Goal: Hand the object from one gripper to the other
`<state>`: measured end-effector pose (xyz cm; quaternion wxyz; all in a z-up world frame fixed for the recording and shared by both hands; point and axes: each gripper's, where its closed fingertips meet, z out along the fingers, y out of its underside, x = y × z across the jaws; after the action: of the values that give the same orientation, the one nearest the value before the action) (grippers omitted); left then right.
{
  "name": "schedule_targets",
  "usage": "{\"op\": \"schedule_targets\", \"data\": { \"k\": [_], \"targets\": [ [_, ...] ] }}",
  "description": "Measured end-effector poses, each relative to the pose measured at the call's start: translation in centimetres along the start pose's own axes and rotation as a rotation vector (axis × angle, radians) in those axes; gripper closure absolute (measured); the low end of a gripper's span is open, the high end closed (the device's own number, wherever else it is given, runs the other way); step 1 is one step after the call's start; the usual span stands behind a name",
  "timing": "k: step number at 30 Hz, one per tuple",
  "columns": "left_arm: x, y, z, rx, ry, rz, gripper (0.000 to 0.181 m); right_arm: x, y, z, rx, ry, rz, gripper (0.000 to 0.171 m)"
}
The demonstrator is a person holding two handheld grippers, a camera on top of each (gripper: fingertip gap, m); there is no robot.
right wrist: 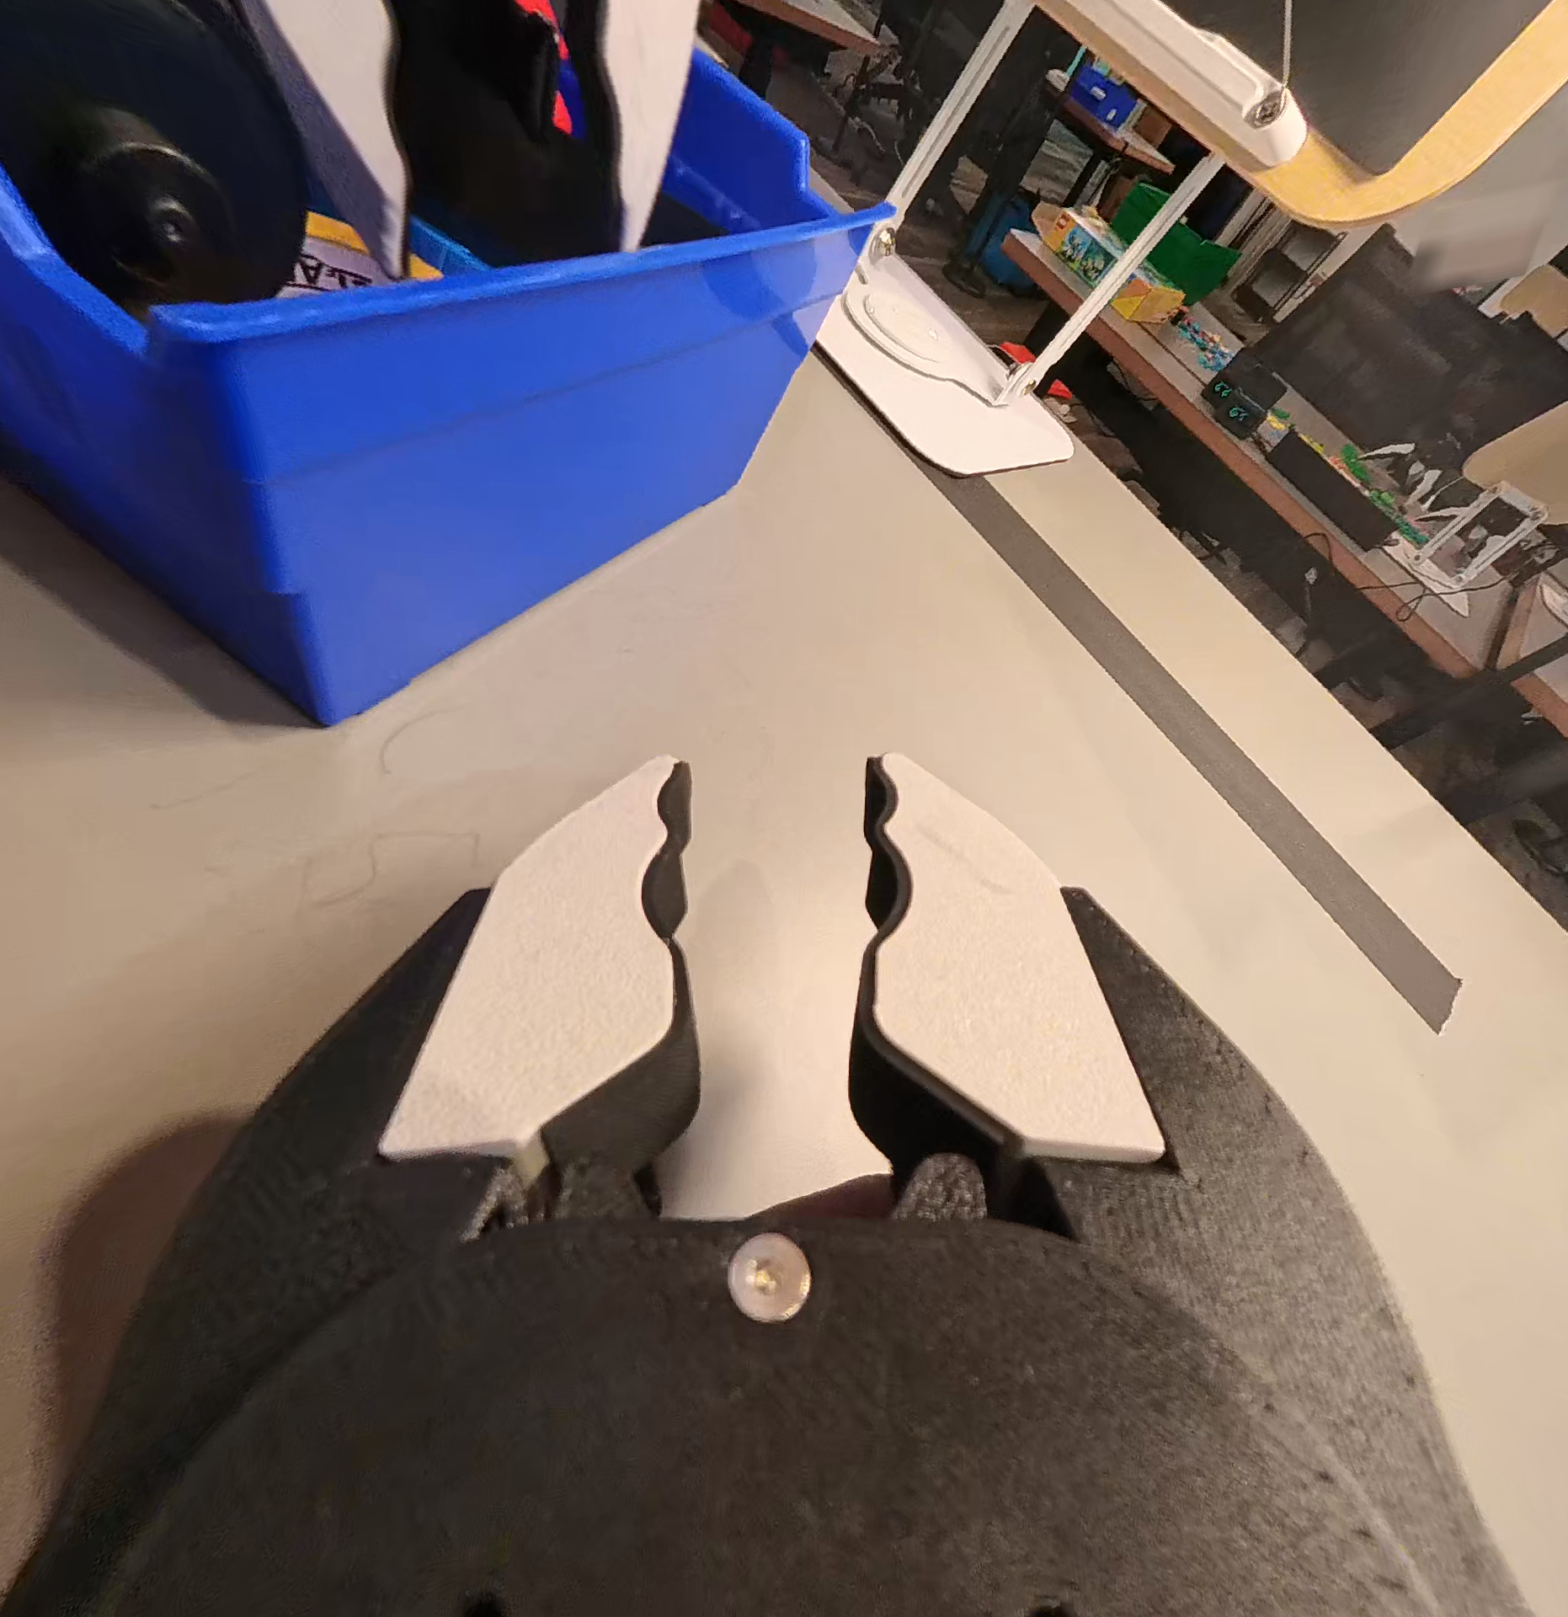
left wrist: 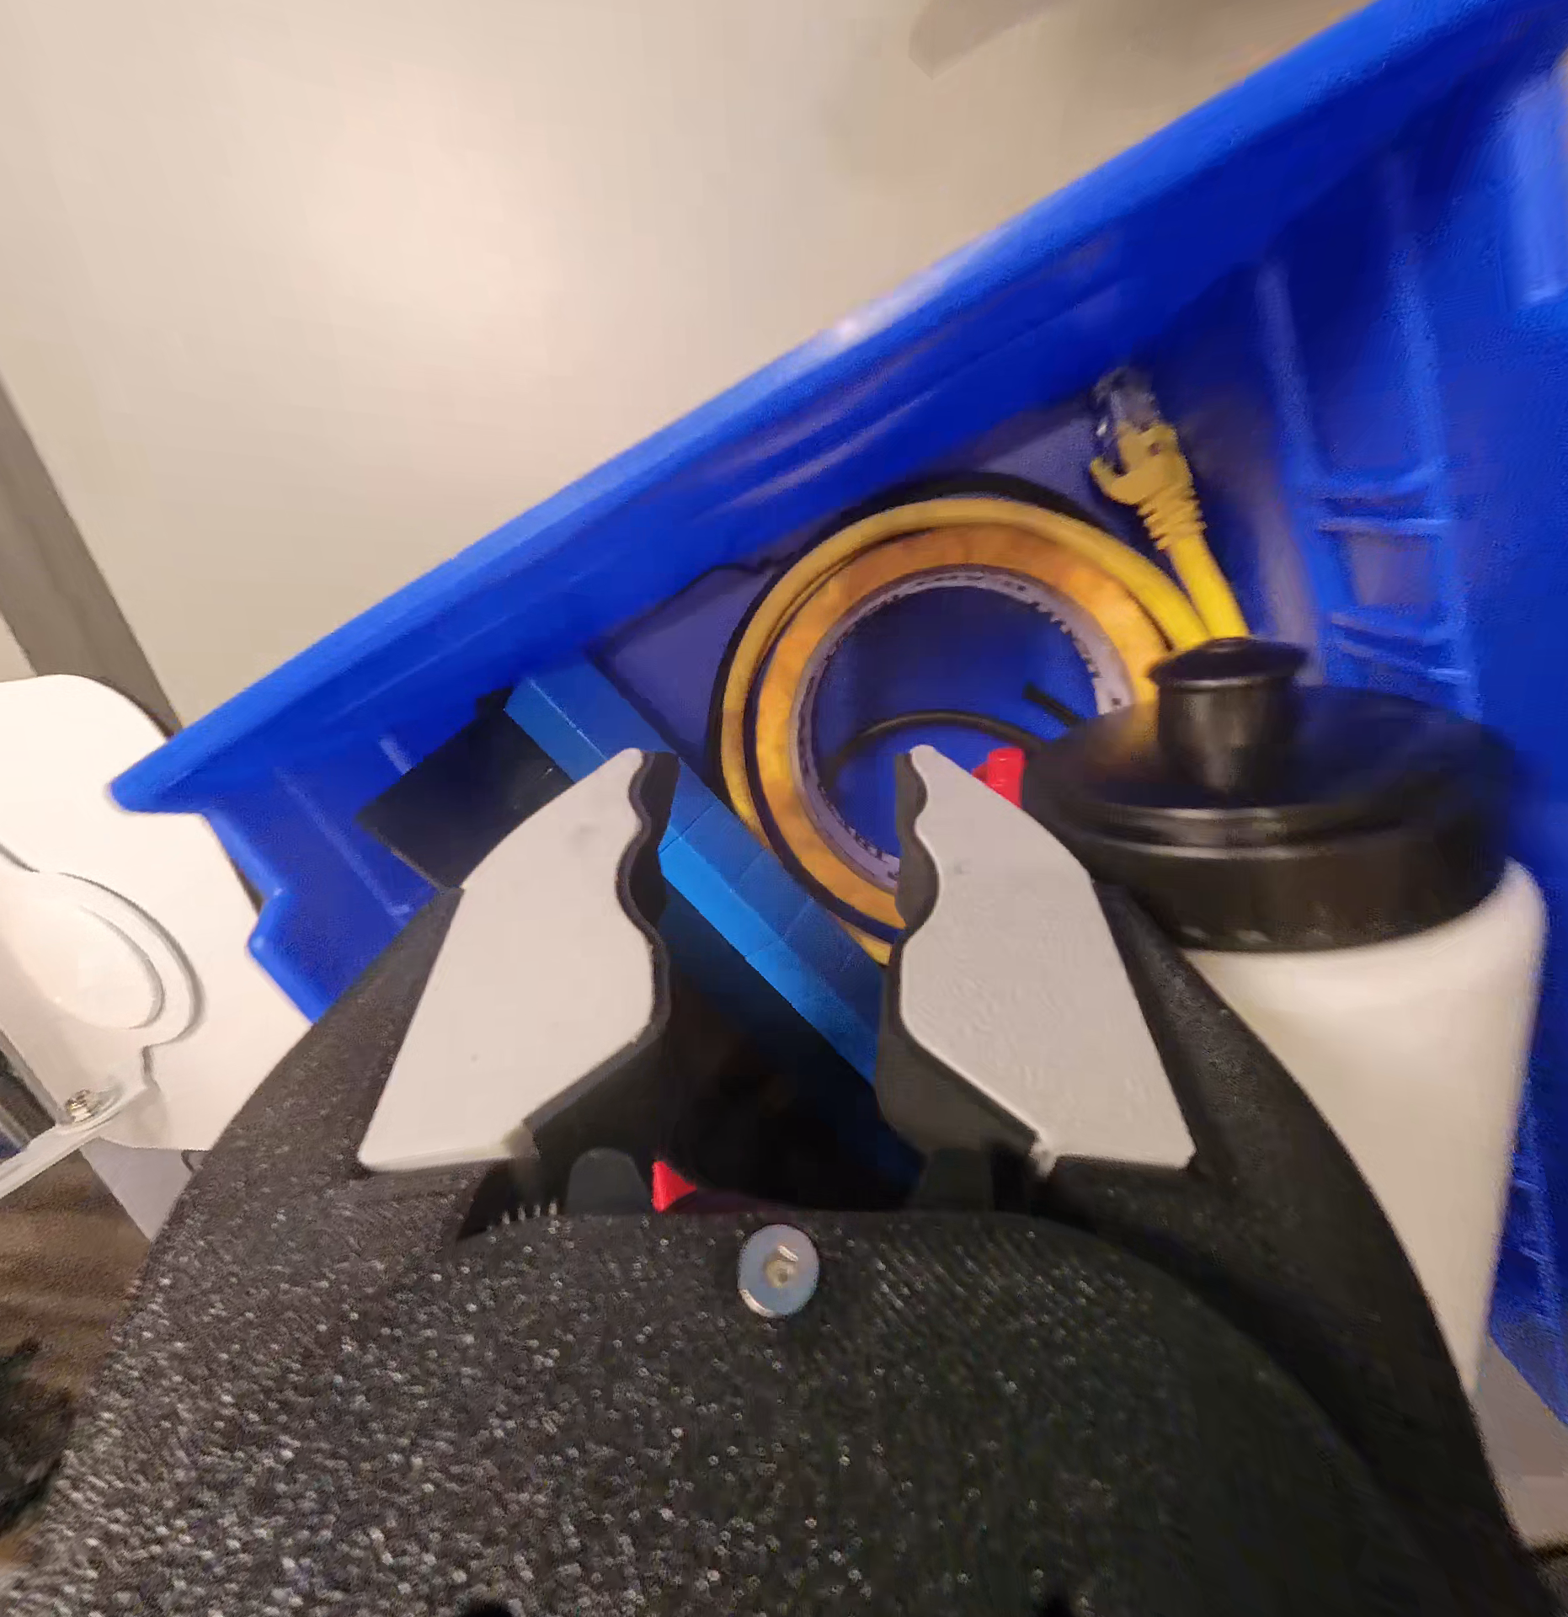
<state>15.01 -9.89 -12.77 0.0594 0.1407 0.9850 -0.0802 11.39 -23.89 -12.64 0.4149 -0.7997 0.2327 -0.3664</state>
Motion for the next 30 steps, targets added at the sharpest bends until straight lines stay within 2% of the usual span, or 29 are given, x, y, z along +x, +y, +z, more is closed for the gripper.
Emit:
{"op": "schedule_targets", "data": {
  "k": [1, 2, 5, 9, 13, 18, 30],
  "targets": [
    [-0.1, 0.3, 0.7, -0.032, 0.007, 0.0, 0.135, -0.1, 0.1, 0.0, -0.002, -0.002, -0.006, 0.133],
    [-0.3, 0.5, 1.3, -0.052, 0.011, -0.007, 0.144, -0.2, 0.1, 0.0, -0.004, -0.005, -0.012, 0.133],
    [-0.1, 1.6, 2.6, -0.111, 0.052, 0.0, 0.153, -0.4, 0.2, -0.2, -0.009, -0.014, -0.029, 0.133],
    [0.0, 3.3, 4.0, -0.208, 0.042, 0.047, 0.157, -0.6, 0.3, -0.3, -0.009, -0.022, -0.041, 0.133],
    [0.6, 3.1, 3.5, -0.187, 0.068, 0.048, 0.163, -0.7, 0.3, -0.3, -0.011, -0.022, -0.049, 0.133],
    [0.8, 3.7, 1.7, -0.182, 0.067, 0.021, 0.163, -0.7, 0.3, -0.3, -0.011, -0.019, -0.046, 0.133],
    [-3.3, 5.8, -4.6, -0.17, -0.25, -0.093, 0.164, -1.0, 0.4, -0.2, -0.023, -0.011, -0.089, 0.134]
  ]
}}
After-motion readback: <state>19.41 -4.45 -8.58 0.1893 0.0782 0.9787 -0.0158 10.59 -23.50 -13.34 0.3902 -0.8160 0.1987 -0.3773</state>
